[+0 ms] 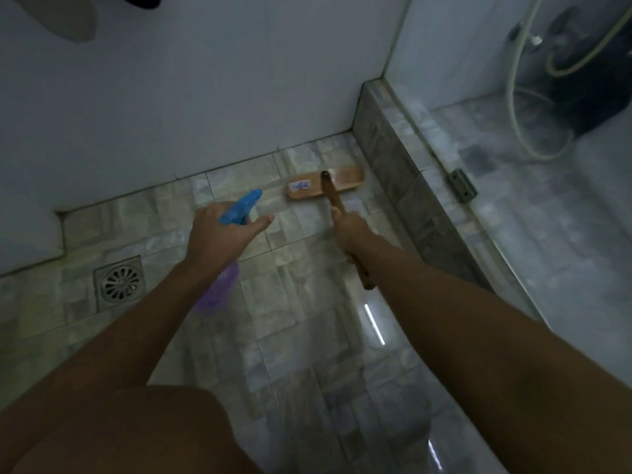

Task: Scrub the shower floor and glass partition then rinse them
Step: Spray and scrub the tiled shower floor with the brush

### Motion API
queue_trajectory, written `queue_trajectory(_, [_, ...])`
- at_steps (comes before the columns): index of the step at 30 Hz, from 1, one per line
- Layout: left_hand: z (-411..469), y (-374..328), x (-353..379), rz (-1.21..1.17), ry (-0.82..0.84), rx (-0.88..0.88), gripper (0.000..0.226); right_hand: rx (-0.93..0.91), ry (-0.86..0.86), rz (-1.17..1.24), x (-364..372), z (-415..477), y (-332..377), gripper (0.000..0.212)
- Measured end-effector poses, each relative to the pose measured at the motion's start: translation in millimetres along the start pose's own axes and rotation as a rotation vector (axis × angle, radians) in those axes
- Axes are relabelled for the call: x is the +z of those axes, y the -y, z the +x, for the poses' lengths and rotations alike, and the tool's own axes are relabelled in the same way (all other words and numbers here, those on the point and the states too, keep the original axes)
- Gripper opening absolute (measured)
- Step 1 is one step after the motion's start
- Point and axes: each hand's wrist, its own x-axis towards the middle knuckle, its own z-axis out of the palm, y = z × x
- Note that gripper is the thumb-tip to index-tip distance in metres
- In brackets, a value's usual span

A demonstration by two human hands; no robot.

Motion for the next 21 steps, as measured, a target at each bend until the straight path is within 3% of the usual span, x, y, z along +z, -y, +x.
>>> queue_trajectory(4, [5.4, -1.3, -4.0, -0.029, 0.018, -0.004, 0.047, -0.016, 0.161, -0.1, 17.6, -35.5, -16.9, 0.06])
queue_trajectory(8, [10.2, -3.6, -1.5, 0.001, 0.052, -0.023, 0.045, -0.06, 0.291, -0.335, -21.1, -58.1, -54.5, 0.065])
queue_trajectory(10, [12.9, -6.1, 0.4, -0.01, 0.028, -0.086, 0.054, -0.06, 0.24, -0.357, -38.0, -45.8, -54.1, 0.067])
queue_trajectory(15, [20.6, -9.1, 4.4, -0.072, -0.03, -0.076, 0.058, 0.012, 0.035, -0.053, -19.1, 6.1, -2.2, 0.067])
queue_trajectory(17, [23.4, -10.5, 4.6, -0.076, -0.039, -0.073, 0.051, -0.035, 0.077, -0.064, -2.2, 8.4, 17.9, 0.063])
queue_trajectory(21, [24.9, -6.0, -0.3, -0.1, -0.059, -0.094, 0.046, -0.121, 0.286, -0.309, 15.4, -25.2, 5.1, 0.064])
